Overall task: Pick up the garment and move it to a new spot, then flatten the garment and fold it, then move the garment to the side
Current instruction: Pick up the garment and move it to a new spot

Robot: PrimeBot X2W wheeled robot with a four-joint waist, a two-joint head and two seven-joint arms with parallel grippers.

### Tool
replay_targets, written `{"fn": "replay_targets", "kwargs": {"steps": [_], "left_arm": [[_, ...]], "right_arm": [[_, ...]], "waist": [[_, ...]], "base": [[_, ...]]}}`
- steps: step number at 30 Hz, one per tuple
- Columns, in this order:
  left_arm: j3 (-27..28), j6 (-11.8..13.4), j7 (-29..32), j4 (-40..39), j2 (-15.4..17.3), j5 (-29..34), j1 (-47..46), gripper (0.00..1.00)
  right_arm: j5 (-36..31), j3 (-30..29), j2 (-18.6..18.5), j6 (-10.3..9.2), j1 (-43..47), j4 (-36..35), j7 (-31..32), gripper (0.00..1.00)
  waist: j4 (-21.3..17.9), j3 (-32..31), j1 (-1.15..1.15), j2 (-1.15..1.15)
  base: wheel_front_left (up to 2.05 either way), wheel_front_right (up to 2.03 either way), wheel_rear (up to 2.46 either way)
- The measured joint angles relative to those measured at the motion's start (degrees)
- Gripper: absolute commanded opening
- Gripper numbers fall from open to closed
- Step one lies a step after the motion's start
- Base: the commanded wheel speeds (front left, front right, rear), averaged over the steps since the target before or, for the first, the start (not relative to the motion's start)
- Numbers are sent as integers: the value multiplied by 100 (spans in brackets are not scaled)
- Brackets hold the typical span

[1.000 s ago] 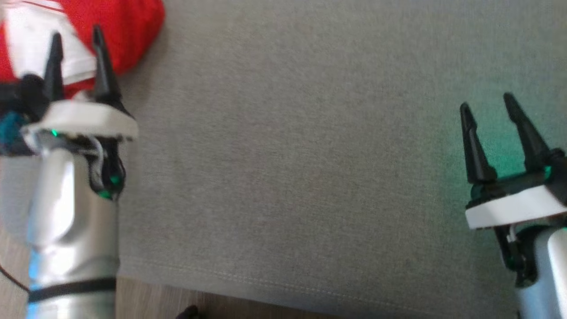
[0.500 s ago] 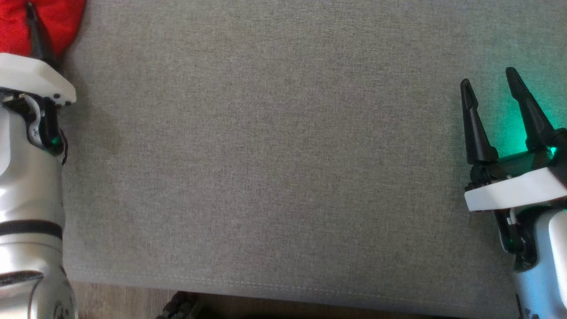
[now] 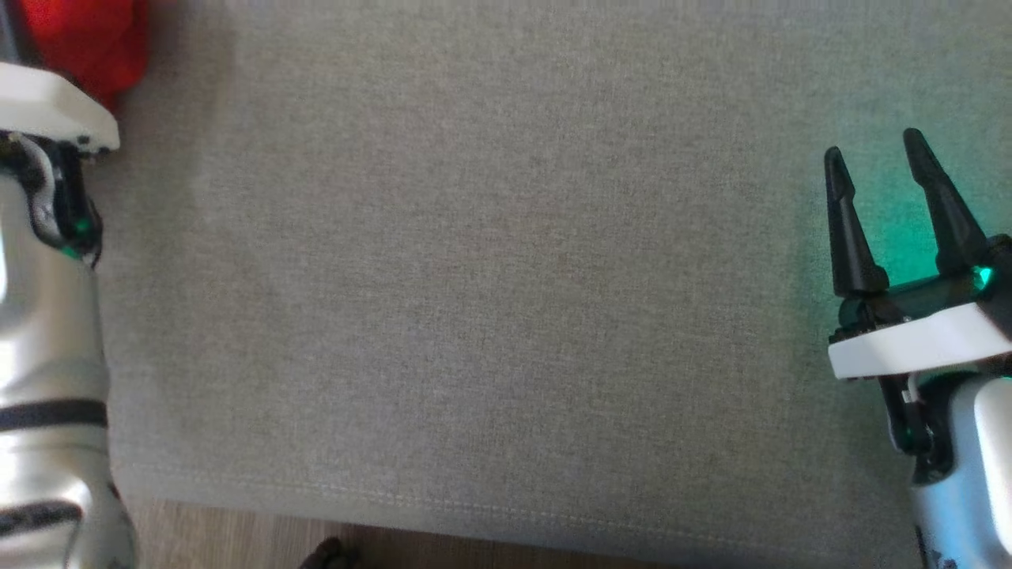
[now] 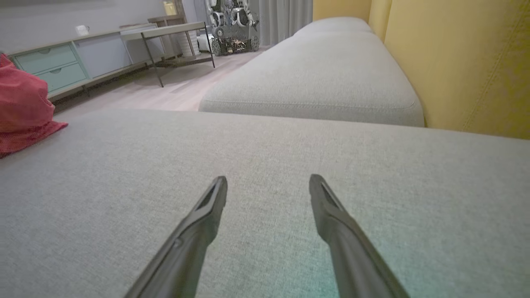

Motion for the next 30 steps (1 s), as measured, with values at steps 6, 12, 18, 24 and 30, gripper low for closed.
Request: {"fn": "replay_targets", "kwargs": {"steps": [6,12,18,24,30], "left_arm": [[66,-11,0,-1254,-188,24,862,0],[2,-108,0,-2393,-365,53,1998,0],[-63,-101,211,-3482,-457,23,3312,0],[-318,-62,672,-4659,-514,64,4440,0],[-882,-130,956,-5172,-680,180,4721,0]], "right_arm": [[0,-66,166,0,88,170,-79,100],[56,-129,412,0,537,371,-207,100],[55,-123,583,0,857,447,-211,100],[56,-145,708,0,1126,460,-235,100],[57,-178,730,0,1137,437,-235,100]], "waist": [[42,-463,0,0],[41,-1205,-1,0],[-25,-1824,-1,0],[-179,-2158,-1,0],[-397,-2148,-1,0]], "base": [[0,0,0],[0,0,0],[0,0,0],[0,0,0],[0,0,0]]}}
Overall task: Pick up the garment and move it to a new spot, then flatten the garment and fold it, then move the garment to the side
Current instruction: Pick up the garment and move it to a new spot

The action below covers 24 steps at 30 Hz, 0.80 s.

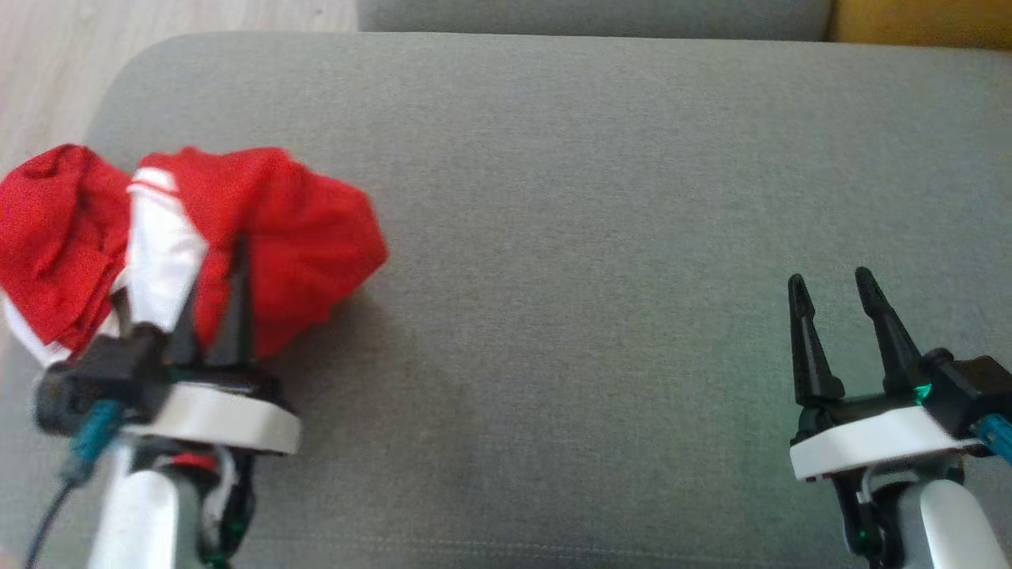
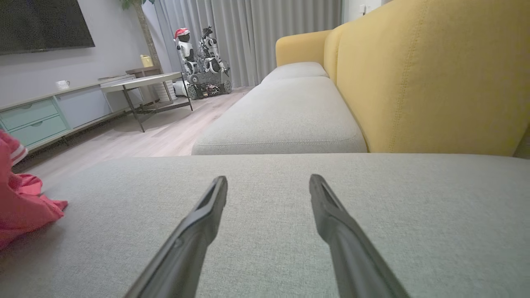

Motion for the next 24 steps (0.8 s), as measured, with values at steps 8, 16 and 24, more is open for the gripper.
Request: {"fn": "replay_targets", "kwargs": {"steps": [8,16,24], "left_arm": [[-871,-247,135,365,-123,91,-431,0],[-1782,-434,156,1378,-205,233,-1674,0],[-2947,-490,168,2503,-303,172,-2657,0]], "right_arm": [[19,90,33,0,-119,-63,-20,100],[187,237,68,0,-628,-11,-236,100],[361,286,111,0,-792,269,-481,100]], "waist": [[-473,208,0,0],[-1358,634,0,0],[-2179,1156,0,0]], "base": [[0,0,0],[0,0,0],[0,0,0]]}}
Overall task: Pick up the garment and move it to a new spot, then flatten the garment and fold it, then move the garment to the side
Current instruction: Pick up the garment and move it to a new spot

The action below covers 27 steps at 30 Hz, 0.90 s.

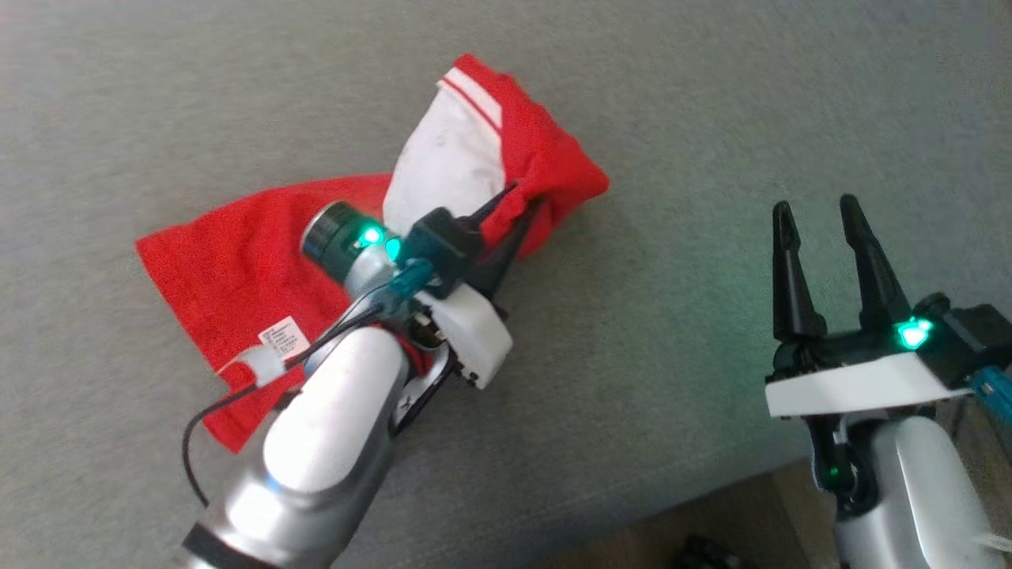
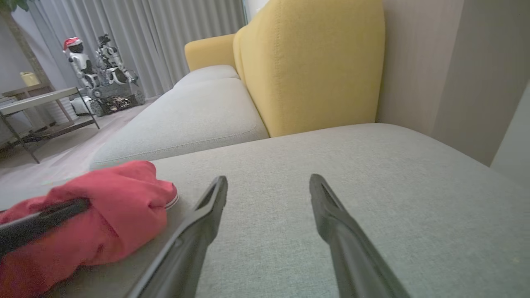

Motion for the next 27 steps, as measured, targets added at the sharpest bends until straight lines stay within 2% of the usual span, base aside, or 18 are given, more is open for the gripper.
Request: {"fn": "replay_targets", "kwargs": {"steps": [9,10,11,12,17,21,27], "left_arm": [[-770,0,-210,776,-7,-377,-655,0],[-815,0,-220,857,-7,-433,-670,15],[-868,-1,-219,955,-7,-483,-679,40],[-892,0,-223,1037,-5,-513,-684,98],[-1048,30,-468,1170,-13,-625,-691,100],[-1048,168,-713,1112,-15,-895,-644,100],[-669,612,-1034,577,8,-1083,-170,100]], "right_arm": [[258,154,24,0,-213,303,-261,100],[283,158,24,0,-214,341,-279,100],[286,163,24,0,-218,377,-293,100],[287,165,25,1,-227,403,-296,100],[285,146,27,0,-308,506,-344,100],[241,133,29,0,-303,541,-343,100],[4,-37,27,0,-281,441,-193,100]], "waist": [[-556,484,0,0],[-586,511,0,0],[-607,529,0,0],[-614,533,0,0],[-496,436,0,0],[-332,272,0,0],[171,-10,0,0]], "base": [[0,0,0],[0,0,0],[0,0,0],[0,0,0],[0,0,0],[0,0,0],[0,0,0]]}}
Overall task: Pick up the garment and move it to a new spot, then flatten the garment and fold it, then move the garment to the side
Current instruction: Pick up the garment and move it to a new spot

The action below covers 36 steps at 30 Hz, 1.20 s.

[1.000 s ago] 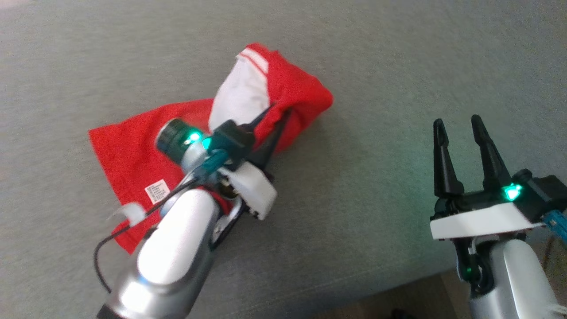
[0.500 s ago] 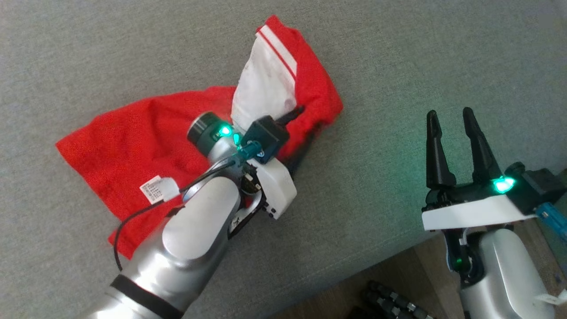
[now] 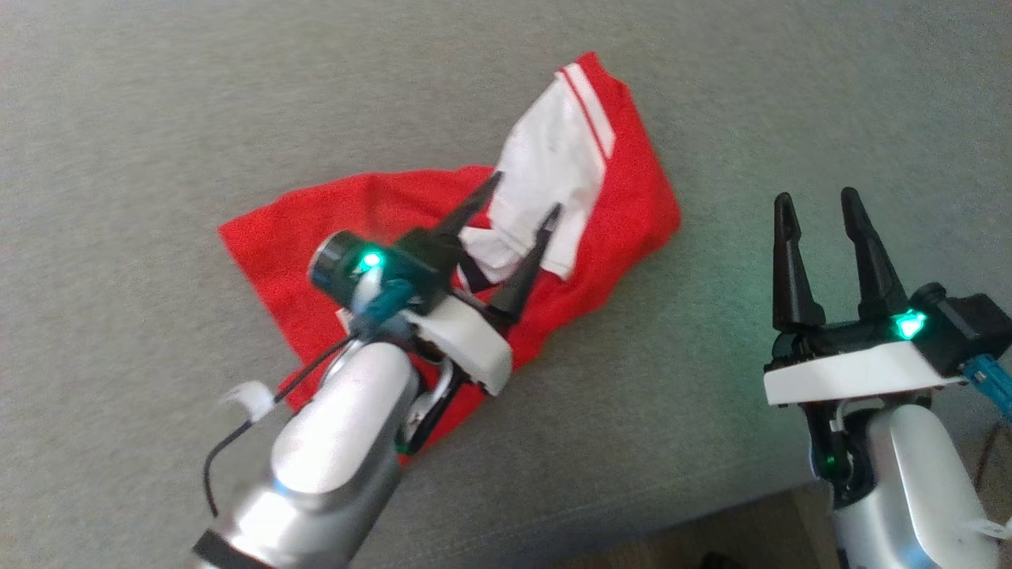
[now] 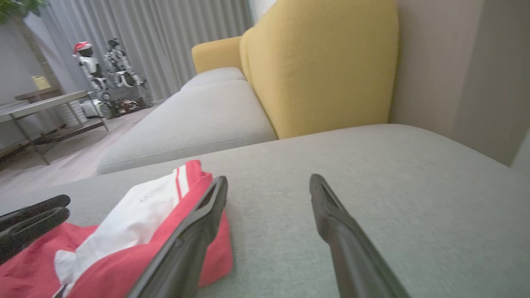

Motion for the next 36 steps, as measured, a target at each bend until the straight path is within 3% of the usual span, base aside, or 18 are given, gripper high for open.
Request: {"fn": "replay_targets", "kwargs": {"steps": [6,15,22,36], "left_arm": [[686,416,-51,-450,246,-182,448,100],[1807,765,-77,-1178,446,-202,1211,100],[2727,806,-77,-1510,503,-252,1975,100],[3017,594,-77,-1686,392,-65,2963,100]], "right_arm": [[-145,-69,0,0,58,-146,198,100],[-286,-148,-18,1,251,-282,420,100],[-338,-179,-103,0,387,-344,557,100],[-495,-196,-145,0,850,-323,732,100]], "waist": [[485,-229,0,0],[1036,-495,0,0],[1269,-779,0,0],[1308,-1283,0,0]], "base": [[0,0,0],[0,0,0],[0,0,0],[0,0,0]]}}
